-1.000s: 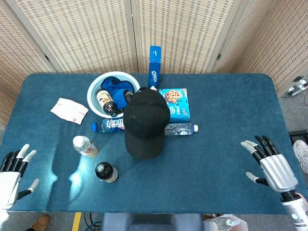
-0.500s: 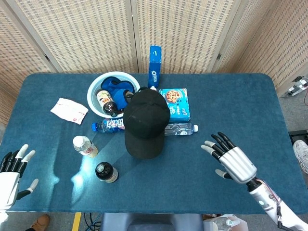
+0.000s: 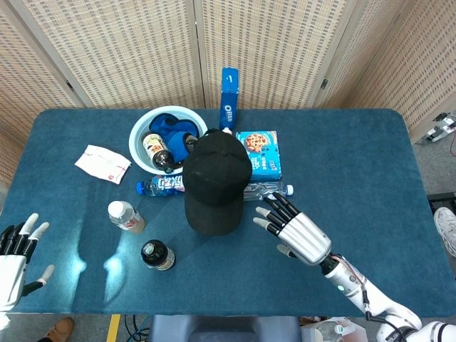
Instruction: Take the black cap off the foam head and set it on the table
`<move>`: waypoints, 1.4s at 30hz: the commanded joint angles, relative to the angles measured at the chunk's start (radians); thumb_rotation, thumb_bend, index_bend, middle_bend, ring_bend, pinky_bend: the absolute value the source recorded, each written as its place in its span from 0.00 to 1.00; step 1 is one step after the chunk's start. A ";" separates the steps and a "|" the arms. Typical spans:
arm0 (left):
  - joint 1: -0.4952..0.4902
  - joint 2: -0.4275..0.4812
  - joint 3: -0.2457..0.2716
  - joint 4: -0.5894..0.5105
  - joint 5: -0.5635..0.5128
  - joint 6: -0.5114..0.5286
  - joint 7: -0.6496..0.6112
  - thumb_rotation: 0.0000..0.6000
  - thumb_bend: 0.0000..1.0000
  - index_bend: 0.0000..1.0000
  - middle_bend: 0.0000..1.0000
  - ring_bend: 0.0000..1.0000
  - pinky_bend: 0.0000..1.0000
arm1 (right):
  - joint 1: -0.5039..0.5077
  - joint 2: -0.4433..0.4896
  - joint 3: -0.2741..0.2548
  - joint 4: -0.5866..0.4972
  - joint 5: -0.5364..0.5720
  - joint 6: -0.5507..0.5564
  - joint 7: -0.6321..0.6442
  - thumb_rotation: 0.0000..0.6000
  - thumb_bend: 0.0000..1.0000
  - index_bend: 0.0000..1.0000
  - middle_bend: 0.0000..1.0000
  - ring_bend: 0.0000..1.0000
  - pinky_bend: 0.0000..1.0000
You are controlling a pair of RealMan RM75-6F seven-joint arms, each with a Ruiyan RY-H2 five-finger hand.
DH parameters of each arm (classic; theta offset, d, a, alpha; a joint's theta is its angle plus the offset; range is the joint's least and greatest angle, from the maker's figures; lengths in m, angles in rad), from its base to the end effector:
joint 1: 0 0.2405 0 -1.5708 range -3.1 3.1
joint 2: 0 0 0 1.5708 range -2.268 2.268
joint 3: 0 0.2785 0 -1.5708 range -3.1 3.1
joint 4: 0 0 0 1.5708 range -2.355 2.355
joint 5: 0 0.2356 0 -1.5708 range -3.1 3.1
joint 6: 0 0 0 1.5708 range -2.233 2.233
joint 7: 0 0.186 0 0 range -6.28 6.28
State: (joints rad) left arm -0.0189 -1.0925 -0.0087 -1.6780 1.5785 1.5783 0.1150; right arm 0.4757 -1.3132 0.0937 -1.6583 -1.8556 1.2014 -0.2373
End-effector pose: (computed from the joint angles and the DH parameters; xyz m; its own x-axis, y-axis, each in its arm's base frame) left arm -0.3265 0.1942 0.1513 0.4666 -0.0259 0.8841 0.8838 -0.0234 -0.4672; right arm -0.1498 -0.2949 0.0211 0.5088 0.0569 0.8590 -0.6003 -0.6917 0.4014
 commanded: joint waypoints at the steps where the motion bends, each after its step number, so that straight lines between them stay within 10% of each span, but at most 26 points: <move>1: -0.001 0.000 0.000 -0.001 0.001 -0.001 0.003 1.00 0.24 0.13 0.00 0.00 0.00 | 0.025 -0.033 0.009 0.019 -0.001 -0.019 -0.023 1.00 0.00 0.26 0.20 0.04 0.00; 42: -0.010 0.009 -0.005 0.006 -0.009 -0.017 -0.021 1.00 0.24 0.13 0.00 0.00 0.00 | 0.260 -0.384 0.021 0.406 -0.035 0.051 0.048 1.00 0.08 0.32 0.22 0.04 0.00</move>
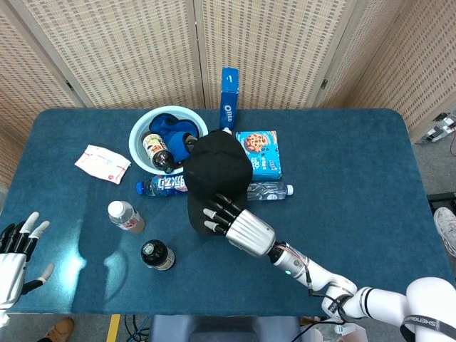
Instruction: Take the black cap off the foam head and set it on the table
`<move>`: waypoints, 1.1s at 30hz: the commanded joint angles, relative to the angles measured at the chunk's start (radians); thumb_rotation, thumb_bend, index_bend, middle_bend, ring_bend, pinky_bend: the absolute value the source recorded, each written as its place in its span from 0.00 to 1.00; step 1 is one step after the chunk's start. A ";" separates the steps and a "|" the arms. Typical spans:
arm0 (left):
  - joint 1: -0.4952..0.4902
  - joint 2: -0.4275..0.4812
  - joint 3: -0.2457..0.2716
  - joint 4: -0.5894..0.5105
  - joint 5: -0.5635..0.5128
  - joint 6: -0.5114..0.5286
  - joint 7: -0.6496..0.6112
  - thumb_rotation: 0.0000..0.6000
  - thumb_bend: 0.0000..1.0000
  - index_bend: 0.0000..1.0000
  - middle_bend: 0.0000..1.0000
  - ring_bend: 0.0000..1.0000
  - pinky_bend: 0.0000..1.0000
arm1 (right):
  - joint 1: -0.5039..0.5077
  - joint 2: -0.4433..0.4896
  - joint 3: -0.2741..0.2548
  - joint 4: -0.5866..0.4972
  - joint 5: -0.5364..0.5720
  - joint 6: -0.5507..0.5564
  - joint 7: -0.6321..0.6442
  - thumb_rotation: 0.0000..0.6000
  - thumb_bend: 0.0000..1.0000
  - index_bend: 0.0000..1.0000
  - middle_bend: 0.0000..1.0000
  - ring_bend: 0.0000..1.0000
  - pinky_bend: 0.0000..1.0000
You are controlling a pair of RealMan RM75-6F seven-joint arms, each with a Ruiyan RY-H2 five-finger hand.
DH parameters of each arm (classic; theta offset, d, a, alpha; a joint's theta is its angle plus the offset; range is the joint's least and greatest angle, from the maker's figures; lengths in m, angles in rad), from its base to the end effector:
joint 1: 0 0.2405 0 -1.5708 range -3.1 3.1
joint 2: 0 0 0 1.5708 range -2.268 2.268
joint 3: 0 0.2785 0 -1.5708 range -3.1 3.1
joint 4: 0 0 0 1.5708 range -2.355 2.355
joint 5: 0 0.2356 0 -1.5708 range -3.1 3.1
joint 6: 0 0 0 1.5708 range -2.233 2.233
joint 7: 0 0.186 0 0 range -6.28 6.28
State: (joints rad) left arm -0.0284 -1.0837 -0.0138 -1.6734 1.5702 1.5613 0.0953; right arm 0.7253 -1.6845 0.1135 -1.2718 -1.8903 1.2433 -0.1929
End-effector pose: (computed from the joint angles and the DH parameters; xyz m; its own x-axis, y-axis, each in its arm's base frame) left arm -0.3285 0.1986 0.1531 0.4613 -0.0174 0.8871 0.8867 -0.0256 -0.4616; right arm -0.0762 -0.3348 -0.0709 0.4304 0.1854 0.8834 -0.4408 -0.8109 0.3850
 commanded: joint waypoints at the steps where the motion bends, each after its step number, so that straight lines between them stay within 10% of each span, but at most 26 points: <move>1: 0.000 0.000 0.000 0.002 -0.001 0.000 -0.002 1.00 0.24 0.13 0.00 0.00 0.00 | 0.013 -0.017 0.000 0.027 0.000 0.012 0.006 1.00 0.10 0.32 0.22 0.04 0.00; 33: -0.011 -0.005 -0.002 0.010 -0.006 -0.013 -0.008 1.00 0.24 0.13 0.00 0.00 0.00 | 0.052 -0.105 -0.031 0.210 -0.003 0.147 0.031 1.00 0.29 0.43 0.28 0.08 0.00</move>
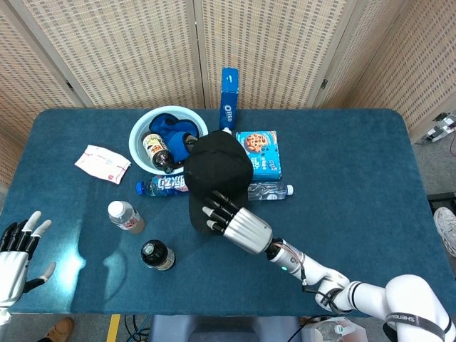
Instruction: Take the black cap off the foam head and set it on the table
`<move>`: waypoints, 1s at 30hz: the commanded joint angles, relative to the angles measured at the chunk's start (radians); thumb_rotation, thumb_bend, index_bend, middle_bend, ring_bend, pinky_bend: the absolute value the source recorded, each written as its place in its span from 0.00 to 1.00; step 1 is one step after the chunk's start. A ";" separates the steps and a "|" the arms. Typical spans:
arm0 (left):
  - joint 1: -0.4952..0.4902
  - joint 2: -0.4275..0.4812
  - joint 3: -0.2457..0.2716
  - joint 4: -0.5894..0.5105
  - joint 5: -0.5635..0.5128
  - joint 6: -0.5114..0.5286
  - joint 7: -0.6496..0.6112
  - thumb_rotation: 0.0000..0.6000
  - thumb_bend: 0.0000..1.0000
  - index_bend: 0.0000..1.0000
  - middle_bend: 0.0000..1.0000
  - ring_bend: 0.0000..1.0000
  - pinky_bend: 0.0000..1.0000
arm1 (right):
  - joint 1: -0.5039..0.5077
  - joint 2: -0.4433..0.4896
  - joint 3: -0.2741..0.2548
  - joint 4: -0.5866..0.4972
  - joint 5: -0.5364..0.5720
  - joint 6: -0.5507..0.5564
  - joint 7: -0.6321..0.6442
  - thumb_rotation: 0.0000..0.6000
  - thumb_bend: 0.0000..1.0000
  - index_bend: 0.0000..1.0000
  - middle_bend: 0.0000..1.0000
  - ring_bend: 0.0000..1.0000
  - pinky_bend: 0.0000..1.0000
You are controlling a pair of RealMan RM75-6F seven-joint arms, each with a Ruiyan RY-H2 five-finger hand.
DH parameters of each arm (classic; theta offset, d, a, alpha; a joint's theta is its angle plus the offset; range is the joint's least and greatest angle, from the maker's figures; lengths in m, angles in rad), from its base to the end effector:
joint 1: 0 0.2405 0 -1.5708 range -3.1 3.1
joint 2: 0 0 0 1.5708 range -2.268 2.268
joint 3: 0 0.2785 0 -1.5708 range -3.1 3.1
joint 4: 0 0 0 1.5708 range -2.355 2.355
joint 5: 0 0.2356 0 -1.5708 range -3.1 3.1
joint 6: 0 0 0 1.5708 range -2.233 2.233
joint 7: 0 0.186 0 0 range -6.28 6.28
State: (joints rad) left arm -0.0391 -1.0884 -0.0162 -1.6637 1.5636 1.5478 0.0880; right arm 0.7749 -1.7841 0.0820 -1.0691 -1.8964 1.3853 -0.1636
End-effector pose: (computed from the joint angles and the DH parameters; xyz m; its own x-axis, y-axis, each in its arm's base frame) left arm -0.3300 0.2028 0.1510 0.4593 -0.0106 0.8882 0.8877 -0.0297 -0.4595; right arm -0.0756 -0.3460 -0.0791 0.3825 0.2925 0.8764 -0.3988 -0.8034 0.4422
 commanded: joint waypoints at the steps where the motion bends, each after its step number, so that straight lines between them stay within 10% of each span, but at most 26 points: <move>1: 0.000 -0.001 0.000 0.001 0.000 0.000 -0.001 1.00 0.24 0.13 0.00 0.00 0.00 | 0.003 -0.007 0.001 0.011 0.005 0.007 0.003 1.00 0.29 0.44 0.28 0.08 0.00; 12: 0.001 -0.002 0.001 0.008 -0.002 0.001 -0.010 1.00 0.24 0.13 0.00 0.00 0.00 | 0.016 -0.024 -0.003 0.047 0.010 0.037 0.026 1.00 0.49 0.50 0.30 0.10 0.00; 30: -0.004 -0.002 0.000 0.005 -0.002 -0.003 -0.006 1.00 0.24 0.13 0.00 0.00 0.00 | 0.064 -0.045 0.062 0.079 0.045 0.095 0.055 1.00 0.50 0.74 0.37 0.15 0.00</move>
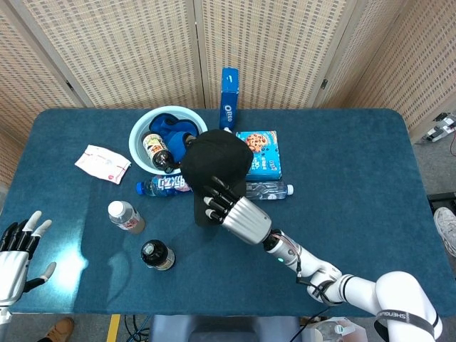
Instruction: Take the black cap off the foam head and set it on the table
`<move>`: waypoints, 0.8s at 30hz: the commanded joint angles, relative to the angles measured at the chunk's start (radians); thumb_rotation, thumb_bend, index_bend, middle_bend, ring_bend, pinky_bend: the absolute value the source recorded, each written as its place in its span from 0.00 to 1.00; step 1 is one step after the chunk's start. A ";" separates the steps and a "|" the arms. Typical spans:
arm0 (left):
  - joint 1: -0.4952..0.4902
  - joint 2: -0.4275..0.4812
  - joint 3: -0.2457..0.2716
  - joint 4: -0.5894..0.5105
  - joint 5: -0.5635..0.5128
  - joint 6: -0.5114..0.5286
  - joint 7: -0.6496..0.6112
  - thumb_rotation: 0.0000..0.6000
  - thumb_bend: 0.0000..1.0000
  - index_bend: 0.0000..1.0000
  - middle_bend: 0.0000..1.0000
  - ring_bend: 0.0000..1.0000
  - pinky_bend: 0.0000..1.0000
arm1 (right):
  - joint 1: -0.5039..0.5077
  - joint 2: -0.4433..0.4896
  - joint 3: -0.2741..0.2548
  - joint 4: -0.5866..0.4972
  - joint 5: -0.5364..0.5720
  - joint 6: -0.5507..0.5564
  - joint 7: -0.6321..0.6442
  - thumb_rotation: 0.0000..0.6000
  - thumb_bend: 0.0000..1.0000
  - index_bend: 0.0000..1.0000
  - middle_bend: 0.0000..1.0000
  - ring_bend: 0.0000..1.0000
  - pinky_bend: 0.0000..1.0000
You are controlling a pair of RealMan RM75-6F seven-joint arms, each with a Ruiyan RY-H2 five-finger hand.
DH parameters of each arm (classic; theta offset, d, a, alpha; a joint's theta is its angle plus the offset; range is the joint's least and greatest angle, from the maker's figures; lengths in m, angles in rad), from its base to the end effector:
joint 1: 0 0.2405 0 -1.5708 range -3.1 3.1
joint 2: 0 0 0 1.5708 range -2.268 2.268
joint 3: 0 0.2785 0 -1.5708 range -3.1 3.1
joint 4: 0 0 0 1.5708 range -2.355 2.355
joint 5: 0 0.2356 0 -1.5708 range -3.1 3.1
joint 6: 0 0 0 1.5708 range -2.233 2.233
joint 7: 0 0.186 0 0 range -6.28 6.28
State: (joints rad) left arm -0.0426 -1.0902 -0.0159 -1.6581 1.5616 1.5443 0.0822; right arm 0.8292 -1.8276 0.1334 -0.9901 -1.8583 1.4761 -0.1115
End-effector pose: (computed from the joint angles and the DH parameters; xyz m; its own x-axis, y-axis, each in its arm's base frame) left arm -0.3309 0.2040 0.1504 0.4576 -0.0082 0.8891 0.8886 -0.0310 -0.4576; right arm -0.0538 -0.3666 -0.0621 0.2667 0.3537 0.8965 -0.4371 -0.7846 0.4396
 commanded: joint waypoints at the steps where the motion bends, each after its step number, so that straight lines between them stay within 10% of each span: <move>1: 0.000 0.000 0.000 -0.001 0.000 0.000 0.001 1.00 0.24 0.13 0.00 0.00 0.00 | 0.013 -0.002 0.016 0.000 0.009 0.005 0.003 1.00 0.50 0.74 0.37 0.15 0.00; 24: 0.001 0.000 0.003 0.003 0.000 0.002 -0.005 1.00 0.24 0.13 0.00 0.00 0.00 | 0.128 -0.013 0.149 0.007 0.102 -0.015 -0.034 1.00 0.50 0.77 0.39 0.17 0.00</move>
State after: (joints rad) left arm -0.0412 -1.0907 -0.0132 -1.6549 1.5620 1.5461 0.0772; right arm 0.9527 -1.8412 0.2771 -0.9861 -1.7611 1.4642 -0.1430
